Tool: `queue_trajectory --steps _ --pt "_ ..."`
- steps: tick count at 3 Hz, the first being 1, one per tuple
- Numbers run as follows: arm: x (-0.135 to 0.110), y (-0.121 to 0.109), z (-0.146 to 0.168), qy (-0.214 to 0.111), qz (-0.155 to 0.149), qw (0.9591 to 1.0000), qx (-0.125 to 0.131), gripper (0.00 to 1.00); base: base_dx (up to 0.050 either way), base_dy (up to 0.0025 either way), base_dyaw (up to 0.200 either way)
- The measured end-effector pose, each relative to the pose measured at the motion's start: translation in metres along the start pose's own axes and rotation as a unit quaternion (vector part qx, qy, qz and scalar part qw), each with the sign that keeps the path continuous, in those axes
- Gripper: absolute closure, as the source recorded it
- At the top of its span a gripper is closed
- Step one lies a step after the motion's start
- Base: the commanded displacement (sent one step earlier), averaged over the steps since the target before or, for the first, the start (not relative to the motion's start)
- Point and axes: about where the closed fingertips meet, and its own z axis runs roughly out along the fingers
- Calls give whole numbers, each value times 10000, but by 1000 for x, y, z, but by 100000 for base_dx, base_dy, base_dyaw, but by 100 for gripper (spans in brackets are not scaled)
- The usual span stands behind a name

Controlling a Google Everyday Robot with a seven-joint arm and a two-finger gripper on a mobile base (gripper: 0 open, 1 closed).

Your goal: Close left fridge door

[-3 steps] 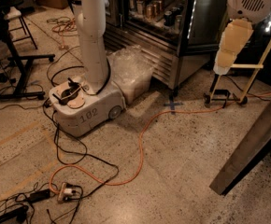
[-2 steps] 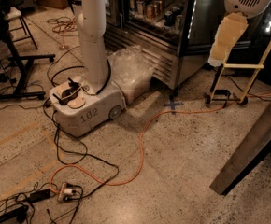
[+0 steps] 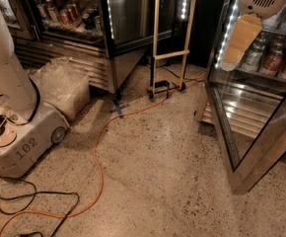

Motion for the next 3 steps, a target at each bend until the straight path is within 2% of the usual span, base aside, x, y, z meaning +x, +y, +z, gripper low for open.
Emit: queue_trajectory --steps 1,2,3 --pt "0 0 0 0 0 10000 0 0 4543 190 8171" --pt "0 0 0 0 0 10000 0 0 2043 -191 -18139" --pt "0 0 0 0 0 10000 0 0 4993 4 -70"
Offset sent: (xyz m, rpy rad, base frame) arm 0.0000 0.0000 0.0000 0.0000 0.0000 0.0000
